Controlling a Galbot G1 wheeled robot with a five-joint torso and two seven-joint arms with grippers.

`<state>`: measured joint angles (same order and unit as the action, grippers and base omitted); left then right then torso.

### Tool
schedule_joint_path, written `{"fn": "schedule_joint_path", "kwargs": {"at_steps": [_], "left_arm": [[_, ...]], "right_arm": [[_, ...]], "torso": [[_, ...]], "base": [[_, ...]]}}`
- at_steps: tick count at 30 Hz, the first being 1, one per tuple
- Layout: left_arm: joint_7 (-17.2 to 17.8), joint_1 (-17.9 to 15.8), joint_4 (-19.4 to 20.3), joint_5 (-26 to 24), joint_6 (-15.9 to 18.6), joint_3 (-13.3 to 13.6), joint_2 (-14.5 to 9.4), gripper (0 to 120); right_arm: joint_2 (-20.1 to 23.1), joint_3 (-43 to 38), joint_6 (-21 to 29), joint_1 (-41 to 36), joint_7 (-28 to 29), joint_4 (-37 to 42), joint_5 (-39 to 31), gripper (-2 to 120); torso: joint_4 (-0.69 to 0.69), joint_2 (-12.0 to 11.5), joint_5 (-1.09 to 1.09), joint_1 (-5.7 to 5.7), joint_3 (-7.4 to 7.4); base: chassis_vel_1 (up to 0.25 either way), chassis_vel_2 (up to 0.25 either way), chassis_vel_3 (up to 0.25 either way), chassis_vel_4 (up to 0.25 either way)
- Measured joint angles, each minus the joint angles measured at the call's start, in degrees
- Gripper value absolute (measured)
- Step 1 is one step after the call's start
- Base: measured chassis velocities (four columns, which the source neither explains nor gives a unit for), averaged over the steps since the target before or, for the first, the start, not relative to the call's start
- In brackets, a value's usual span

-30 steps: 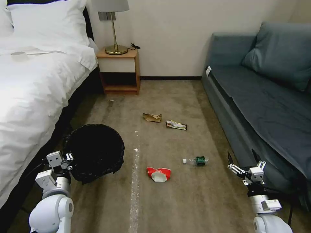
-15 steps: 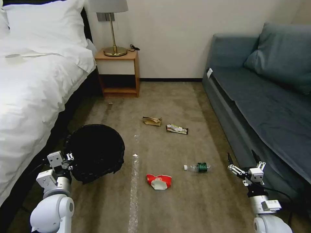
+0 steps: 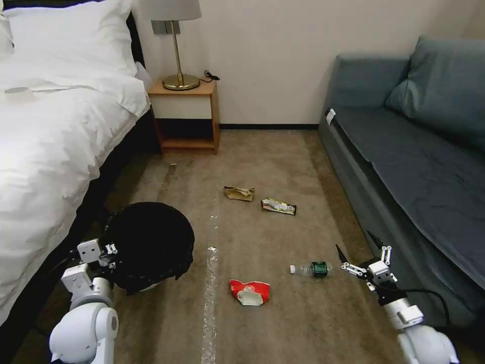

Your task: Pick up the trash bin, then pick up the garbage on the floor and place it into the trash bin.

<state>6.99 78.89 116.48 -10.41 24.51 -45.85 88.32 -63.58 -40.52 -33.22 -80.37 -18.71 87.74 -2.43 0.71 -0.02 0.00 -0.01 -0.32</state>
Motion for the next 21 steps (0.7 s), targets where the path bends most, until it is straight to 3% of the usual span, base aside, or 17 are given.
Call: {"fn": "schedule_joint_path", "kwargs": {"at_steps": [15, 17, 21], "left_arm": [[-1.27, -1.44, -1.61, -2.01, -1.69, 3.09, 1.13, 5], [-1.24, -1.46, -1.64, -1.94, -1.82, 4.21, 1.32, 5], [-1.24, -1.43, -1.73, -1.79, -2.05, 4.97, 1.52, 5]], "right_arm": [[8.05, 7.56, 3.21, 7.28, -5.42, -7.12, -1.66, 100], [10.09, 8.92, 4.49, 9.3, -9.79, -9.27, -1.0, 100], [11.38, 11.16, 4.56, 12.24, -11.65, -11.97, 0.0, 100]], "torso": [[-0.02, 0.0, -0.01, 0.0, 0.0], [-0.01, 0.0, 0.01, 0.0, 0.0], [-0.01, 0.0, 0.0, 0.0, 0.0]], "base": [[0.0, 0.0, 0.0, 0.0], [0.0, 0.0, 0.0, 0.0], [0.0, 0.0, 0.0, 0.0]]}}
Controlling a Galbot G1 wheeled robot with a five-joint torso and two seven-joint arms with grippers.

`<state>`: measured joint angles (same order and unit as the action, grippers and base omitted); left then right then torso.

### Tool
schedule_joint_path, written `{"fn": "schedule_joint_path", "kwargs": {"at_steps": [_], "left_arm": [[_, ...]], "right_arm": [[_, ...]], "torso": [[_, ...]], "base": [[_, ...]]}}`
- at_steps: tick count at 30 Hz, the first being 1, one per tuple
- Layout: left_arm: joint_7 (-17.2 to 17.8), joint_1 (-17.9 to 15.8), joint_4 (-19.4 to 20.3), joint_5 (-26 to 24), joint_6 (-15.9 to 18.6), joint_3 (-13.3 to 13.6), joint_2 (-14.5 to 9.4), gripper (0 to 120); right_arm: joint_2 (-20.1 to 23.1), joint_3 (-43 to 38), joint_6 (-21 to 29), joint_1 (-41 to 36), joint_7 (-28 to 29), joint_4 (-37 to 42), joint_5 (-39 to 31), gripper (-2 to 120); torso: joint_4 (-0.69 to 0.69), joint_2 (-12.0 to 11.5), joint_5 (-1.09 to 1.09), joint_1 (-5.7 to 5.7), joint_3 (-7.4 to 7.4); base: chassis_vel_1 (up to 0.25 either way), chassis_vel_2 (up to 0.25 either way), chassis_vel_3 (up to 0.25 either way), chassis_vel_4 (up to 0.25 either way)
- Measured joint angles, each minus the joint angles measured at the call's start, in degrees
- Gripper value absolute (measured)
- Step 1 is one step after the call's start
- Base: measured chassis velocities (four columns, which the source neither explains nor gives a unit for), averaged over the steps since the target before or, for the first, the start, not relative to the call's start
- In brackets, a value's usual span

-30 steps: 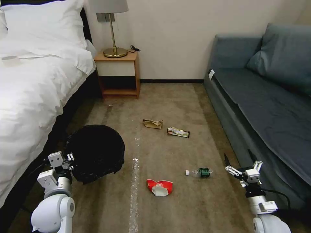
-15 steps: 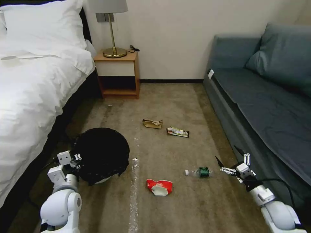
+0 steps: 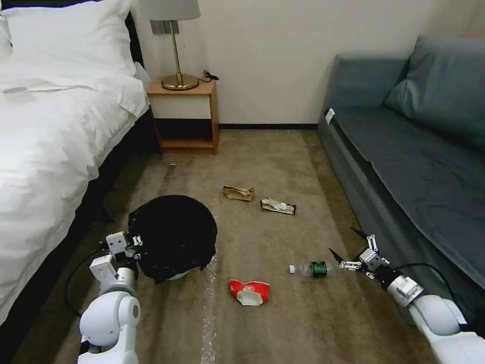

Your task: Pick up the trash bin, then pick up the garbage on the floor and place it into the trash bin.

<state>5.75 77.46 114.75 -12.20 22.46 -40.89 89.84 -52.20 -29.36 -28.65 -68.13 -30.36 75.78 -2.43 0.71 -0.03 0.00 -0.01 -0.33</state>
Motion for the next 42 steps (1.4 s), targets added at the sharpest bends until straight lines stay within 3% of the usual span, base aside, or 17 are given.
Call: {"fn": "schedule_joint_path", "kwargs": {"at_steps": [11, 18, 25, 31, 33, 42], "left_arm": [[-0.3, 0.6, 0.47, 1.15, -1.0, 1.99, 1.04, 5], [-0.58, 0.54, 0.57, 1.7, -1.26, 2.89, 1.45, 5], [-0.69, 1.1, 1.02, 2.89, -1.47, 2.93, 2.12, 5], [-0.68, 1.35, 1.36, 3.1, -1.48, 2.5, 2.22, 5], [-0.67, 1.41, 1.42, 3.12, -1.49, 2.14, 2.2, 5], [-0.54, 1.16, 0.99, 3.19, -1.48, 2.19, 2.29, 5]], "right_arm": [[-0.43, 10.66, -0.48, 13.1, -8.63, -14.89, 4.47, 100], [-1.44, 15.42, 0.67, 18.22, -12.7, -19.42, 5.88, 100], [-5.44, 17.94, 0.38, 29.94, -14.83, -29.82, 17.28, 100], [-6.87, 18.08, 2.23, 31.97, -20.02, -31.56, 19.26, 100], [-6.78, 17.73, 3.73, 31.94, -24.77, -29.62, 19.57, 100], [-6.85, 17.1, 3.87, 32.41, -28.42, -31.1, 20.74, 100]], "torso": [[-0.02, 0.0, 0.0, 0.0, 0.0], [-0.01, 0.0, 0.0, 0.0, 0.0], [-0.04, 0.0, 0.01, 0.0, 0.0], [-0.03, 0.0, 0.01, 0.0, 0.0], [-0.01, 0.0, 0.01, 0.0, 0.01], [-0.01, 0.0, 0.01, 0.0, 0.0]], "base": [[0.0, 0.0, 0.0, 0.0], [0.0, 0.0, 0.0, 0.0], [0.0, 0.0, 0.0, 0.0], [0.0, 0.0, 0.0, 0.0], [0.0, 0.0, 0.0, 0.0], [0.0, 0.0, 0.0, 0.0]]}}
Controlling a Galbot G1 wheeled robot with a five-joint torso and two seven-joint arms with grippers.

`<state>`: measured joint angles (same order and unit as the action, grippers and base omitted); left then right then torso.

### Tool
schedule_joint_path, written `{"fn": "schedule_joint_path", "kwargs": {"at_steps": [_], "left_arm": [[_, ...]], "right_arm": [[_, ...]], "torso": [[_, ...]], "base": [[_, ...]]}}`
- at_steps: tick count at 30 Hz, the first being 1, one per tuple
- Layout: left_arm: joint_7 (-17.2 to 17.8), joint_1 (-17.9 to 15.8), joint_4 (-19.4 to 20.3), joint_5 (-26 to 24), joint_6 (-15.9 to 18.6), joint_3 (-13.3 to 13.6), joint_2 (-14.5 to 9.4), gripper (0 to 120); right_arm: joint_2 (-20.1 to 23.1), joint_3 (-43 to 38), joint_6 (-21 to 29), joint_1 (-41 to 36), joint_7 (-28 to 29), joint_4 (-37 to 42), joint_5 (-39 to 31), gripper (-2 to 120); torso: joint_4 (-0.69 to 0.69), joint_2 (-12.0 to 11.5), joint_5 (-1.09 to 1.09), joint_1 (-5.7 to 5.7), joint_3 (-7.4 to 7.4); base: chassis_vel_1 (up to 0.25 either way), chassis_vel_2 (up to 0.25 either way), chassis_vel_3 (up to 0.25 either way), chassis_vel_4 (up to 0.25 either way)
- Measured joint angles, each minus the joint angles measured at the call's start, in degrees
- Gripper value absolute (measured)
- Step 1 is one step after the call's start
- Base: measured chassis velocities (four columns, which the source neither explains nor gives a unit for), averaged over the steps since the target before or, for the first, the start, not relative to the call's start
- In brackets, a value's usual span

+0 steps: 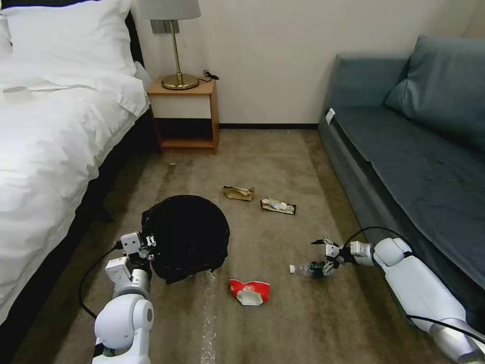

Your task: Pick up the trash bin, then pick up the garbage on the floor and place it into the trash bin.

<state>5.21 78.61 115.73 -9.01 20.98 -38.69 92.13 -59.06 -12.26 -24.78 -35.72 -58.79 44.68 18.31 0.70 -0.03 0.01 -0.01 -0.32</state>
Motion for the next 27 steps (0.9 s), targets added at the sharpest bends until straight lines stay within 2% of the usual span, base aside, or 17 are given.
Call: {"fn": "schedule_joint_path", "kwargs": {"at_steps": [6, 14, 20, 27], "left_arm": [[0.05, -0.07, 0.13, 0.31, 0.0, 0.51, 0.02, 5], [0.04, 0.52, 0.8, 0.65, -0.03, 0.3, 0.02, 5], [0.08, 1.11, 1.28, -0.04, -0.09, -0.93, -0.43, 5], [0.09, 1.45, 1.26, -0.17, -0.44, -0.86, -0.44, 5]], "right_arm": [[-0.98, -0.34, -1.11, 1.61, -0.19, -3.11, 2.93, 100], [-6.95, -0.33, -2.5, 5.05, 0.28, -9.79, 8.56, 100], [-7.65, -0.48, -2.85, 5.57, 0.15, -11.7, 11.89, 100], [-6.83, -1.23, -2.73, 6.21, 1.91, -15.19, 13.31, 100]], "torso": [[0.0, 0.0, 0.0, 0.0, 0.0], [-0.03, 0.0, 0.0, 0.0, 0.0], [-0.01, 0.0, 0.01, 0.0, 0.0], [-0.01, 0.0, 0.0, 0.0, 0.0]], "base": [[0.0, 0.0, 0.0, 0.0], [0.0, 0.0, 0.0, 0.0], [0.0, 0.0, 0.0, 0.0], [0.0, 0.0, 0.0, 0.0]]}}
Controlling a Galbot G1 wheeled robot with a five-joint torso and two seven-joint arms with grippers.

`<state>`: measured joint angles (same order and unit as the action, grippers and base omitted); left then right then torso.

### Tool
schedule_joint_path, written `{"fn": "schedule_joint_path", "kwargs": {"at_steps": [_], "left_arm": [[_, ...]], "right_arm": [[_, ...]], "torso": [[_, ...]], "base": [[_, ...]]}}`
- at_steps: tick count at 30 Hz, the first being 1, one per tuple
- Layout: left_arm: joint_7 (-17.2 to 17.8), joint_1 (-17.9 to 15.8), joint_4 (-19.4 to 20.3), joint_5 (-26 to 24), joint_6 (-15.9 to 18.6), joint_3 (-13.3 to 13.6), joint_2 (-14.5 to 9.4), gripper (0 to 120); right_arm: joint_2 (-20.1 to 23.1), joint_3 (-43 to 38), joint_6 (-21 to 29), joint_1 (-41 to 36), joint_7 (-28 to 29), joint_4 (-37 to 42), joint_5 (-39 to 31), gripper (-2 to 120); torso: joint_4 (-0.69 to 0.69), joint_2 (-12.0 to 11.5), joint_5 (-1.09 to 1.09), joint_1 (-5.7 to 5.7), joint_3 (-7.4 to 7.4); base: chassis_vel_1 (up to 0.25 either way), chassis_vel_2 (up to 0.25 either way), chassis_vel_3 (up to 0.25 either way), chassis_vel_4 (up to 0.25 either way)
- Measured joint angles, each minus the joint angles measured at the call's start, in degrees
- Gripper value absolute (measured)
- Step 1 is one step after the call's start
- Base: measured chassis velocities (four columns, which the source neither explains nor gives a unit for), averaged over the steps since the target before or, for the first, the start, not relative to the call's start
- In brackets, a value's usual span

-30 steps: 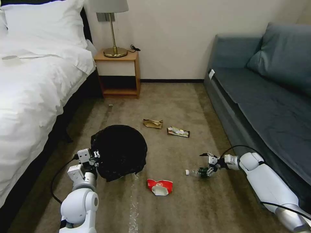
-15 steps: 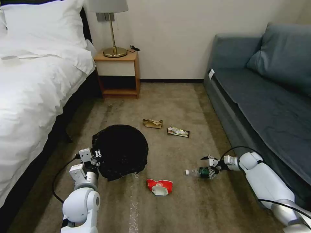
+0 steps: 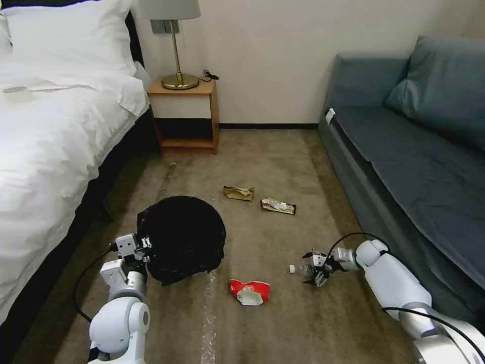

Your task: Pick up the trash bin, then pick up the garbage on the floor and place it into the trash bin.

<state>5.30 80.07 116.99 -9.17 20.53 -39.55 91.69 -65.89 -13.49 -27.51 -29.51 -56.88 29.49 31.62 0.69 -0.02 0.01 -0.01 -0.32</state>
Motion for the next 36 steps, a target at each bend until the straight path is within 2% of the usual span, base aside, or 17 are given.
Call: {"fn": "schedule_joint_path", "kwargs": {"at_steps": [7, 10, 11, 14, 15, 19, 20, 21, 23, 25, 27, 32, 35, 36], "left_arm": [[0.03, 0.02, 0.18, 0.27, -0.02, 0.76, 0.17, 5], [0.08, 0.01, 0.36, 0.41, -0.02, 0.91, 0.26, 5], [0.09, 0.02, 0.52, 0.46, -0.03, 0.99, 0.35, 5], [0.09, 0.05, 0.63, 0.47, -0.02, 1.0, 0.36, 5], [0.1, 0.09, 0.68, 0.48, -0.02, 0.99, 0.36, 5], [0.11, 0.12, 0.79, 0.48, 0.0, 0.94, 0.35, 5], [0.13, 0.13, 0.87, 0.48, 0.04, 0.89, 0.32, 5], [0.13, 0.13, 0.87, 0.48, 0.04, 0.89, 0.32, 5], [0.14, 0.06, 0.94, 0.42, 0.16, 0.88, 0.27, 5], [0.14, 0.03, 0.94, 0.4, 0.18, 0.88, 0.26, 5], [0.17, -0.09, 0.8, 0.26, 0.19, 0.88, 0.26, 5], [0.26, -0.18, 0.35, 0.2, 0.2, 0.87, 0.35, 5], [0.3, -0.29, 0.12, 0.17, 0.2, 0.86, 0.41, 5], [0.31, -0.48, -0.29, 0.15, 0.2, 0.9, 0.44, 5]], "right_arm": [[0.73, -0.77, 0.72, 0.03, 1.61, -1.75, -0.03, 100], [0.68, -0.83, 0.8, 0.03, 2.56, -2.28, -0.05, 95], [0.54, -0.9, 0.79, -0.15, 3.09, -2.58, -0.26, 89], [0.56, -0.93, 0.79, -0.43, 3.26, -2.58, -0.46, 82], [0.57, -0.97, 0.76, -0.73, 3.54, -2.6, -0.65, 76], [0.67, -0.98, 0.76, -1.03, 3.7, -2.6, -1.02, 67], [0.79, -1.09, 0.76, -1.29, 3.8, -2.53, -1.4, 57], [0.79, -1.09, 0.76, -1.29, 3.8, -2.53, -1.4, 57], [1.01, -1.19, 0.76, -1.61, 4.15, -2.4, -1.82, 46], [1.07, -1.21, 0.76, -1.68, 4.2, -2.31, -1.94, 42], [1.24, -1.41, 0.75, -1.87, 4.29, -2.03, -2.13, 31], [1.77, -1.84, 0.75, -2.36, 4.96, -1.36, -3.03, 24], [2.32, -2.68, 0.7, -2.91, 5.5, -0.19, -6.01, 19], [2.93, -4.22, 0.68, -3.61, 5.36, 2.31, -10.52, 18]], "torso": [[0.01, 0.0, -0.01, 0.0, 0.0], [0.0, 0.0, 0.0, 0.0, 0.0], [-0.01, 0.0, -0.01, 0.0, 0.0], [-0.01, 0.0, 0.0, 0.0, 0.0], [0.0, 0.0, -0.01, 0.0, 0.0], [-0.01, 0.0, 0.0, 0.0, 0.0], [0.0, 0.0, -0.01, 0.0, 0.0], [0.0, 0.0, -0.01, 0.0, 0.0], [0.0, 0.0, -0.01, 0.0, 0.0], [0.0, 0.0, -0.01, 0.0, 0.0], [0.0, 0.0, -0.01, 0.0, 0.0], [0.0, 0.0, -0.01, 0.0, 0.0], [0.01, 0.0, -0.01, 0.0, 0.0], [0.0, 0.0, 0.0, 0.0, 0.0]], "base": [[0.0, 0.0, 0.0, 0.0], [0.0, 0.0, 0.0, 0.0], [0.0, 0.0, 0.0, 0.0], [0.0, 0.0, 0.0, 0.0], [0.0, 0.0, 0.0, 0.0], [0.0, 0.0, 0.0, 0.0], [0.0, 0.0, 0.0, 0.0], [0.0, 0.0, 0.0, 0.0], [0.0, 0.0, 0.0, 0.0], [0.0, 0.0, 0.0, 0.0], [0.0, 0.0, 0.0, 0.0], [0.0, 0.0, 0.0, 0.0], [0.0, 0.0, 0.0, 0.0], [0.0, 0.0, 0.0, 0.0]]}}
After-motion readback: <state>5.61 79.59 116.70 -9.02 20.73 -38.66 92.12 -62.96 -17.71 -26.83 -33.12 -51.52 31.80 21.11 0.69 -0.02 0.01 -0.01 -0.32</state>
